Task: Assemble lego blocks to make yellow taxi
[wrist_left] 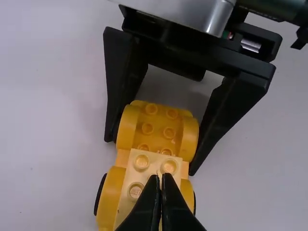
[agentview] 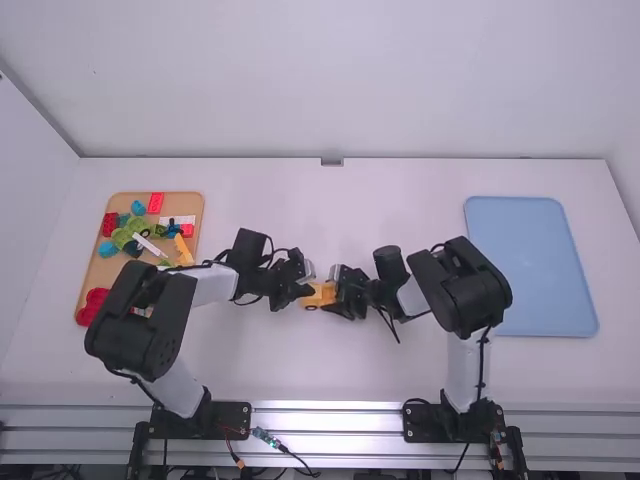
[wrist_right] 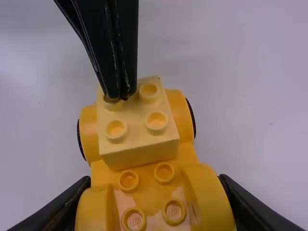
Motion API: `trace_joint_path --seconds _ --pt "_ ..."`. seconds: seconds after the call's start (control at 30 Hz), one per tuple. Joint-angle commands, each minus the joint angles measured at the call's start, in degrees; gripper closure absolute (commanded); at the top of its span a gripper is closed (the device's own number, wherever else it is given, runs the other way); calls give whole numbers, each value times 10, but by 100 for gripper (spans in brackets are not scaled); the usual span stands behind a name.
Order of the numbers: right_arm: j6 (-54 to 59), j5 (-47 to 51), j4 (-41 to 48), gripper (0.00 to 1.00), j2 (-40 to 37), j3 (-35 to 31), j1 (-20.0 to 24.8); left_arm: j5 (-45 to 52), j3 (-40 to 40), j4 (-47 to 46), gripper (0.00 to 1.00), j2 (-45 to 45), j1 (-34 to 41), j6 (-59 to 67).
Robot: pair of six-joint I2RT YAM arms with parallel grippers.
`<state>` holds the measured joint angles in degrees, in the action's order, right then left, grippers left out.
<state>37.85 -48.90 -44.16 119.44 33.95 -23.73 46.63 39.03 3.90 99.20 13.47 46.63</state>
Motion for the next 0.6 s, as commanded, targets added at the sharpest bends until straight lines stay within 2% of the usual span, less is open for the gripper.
trace_joint_path --seconds 0.0,0.57 --pt "-16 27 20 38 14 -13 -3 -167 -19 -24 98 36 0 -13" --pt "-16 25 26 38 14 -13 8 -191 -19 -37 98 12 0 -11"
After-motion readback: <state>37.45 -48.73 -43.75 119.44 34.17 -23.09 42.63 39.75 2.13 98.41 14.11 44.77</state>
